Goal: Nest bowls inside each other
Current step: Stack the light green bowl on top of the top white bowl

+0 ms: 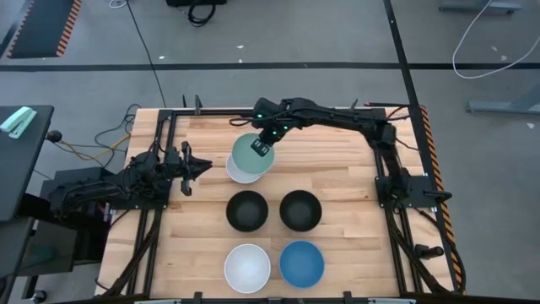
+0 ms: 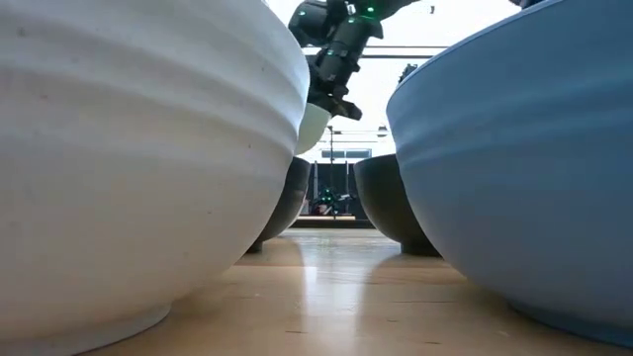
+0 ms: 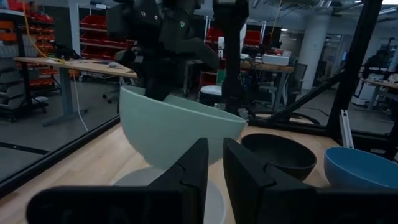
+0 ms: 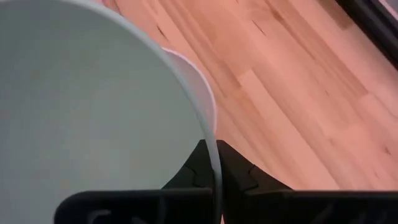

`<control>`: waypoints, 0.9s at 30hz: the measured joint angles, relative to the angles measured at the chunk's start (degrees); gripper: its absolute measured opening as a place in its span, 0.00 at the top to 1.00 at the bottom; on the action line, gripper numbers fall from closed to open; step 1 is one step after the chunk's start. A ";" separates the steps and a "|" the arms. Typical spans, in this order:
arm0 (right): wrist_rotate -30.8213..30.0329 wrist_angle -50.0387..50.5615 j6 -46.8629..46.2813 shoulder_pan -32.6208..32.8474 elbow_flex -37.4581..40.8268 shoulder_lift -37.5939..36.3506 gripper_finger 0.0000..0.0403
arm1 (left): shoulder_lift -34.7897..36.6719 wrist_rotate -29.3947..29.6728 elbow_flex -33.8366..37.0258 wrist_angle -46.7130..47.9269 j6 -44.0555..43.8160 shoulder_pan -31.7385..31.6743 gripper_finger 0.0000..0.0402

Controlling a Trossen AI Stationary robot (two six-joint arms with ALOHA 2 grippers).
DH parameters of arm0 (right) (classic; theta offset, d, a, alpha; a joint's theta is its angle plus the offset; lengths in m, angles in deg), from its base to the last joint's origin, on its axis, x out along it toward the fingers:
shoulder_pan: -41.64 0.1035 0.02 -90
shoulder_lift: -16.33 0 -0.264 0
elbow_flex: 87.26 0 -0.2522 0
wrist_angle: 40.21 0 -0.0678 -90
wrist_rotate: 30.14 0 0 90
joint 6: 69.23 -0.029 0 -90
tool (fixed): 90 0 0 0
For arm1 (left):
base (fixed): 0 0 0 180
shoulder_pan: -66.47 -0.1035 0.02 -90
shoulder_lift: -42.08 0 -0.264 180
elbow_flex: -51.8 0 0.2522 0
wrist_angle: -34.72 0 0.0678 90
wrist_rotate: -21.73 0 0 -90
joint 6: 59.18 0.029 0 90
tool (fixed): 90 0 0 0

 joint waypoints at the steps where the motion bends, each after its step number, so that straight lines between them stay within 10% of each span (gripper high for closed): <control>1: 0.12 0.99 0.25 0.10 -2.10 1.32 0.99 | 0.00 -0.01 0.01 0.02 0.00 0.00 0.86; 27: -0.03 14.66 3.24 -1.43 -11.97 13.67 0.99 | 0.00 0.42 0.00 0.22 1.34 0.00 0.86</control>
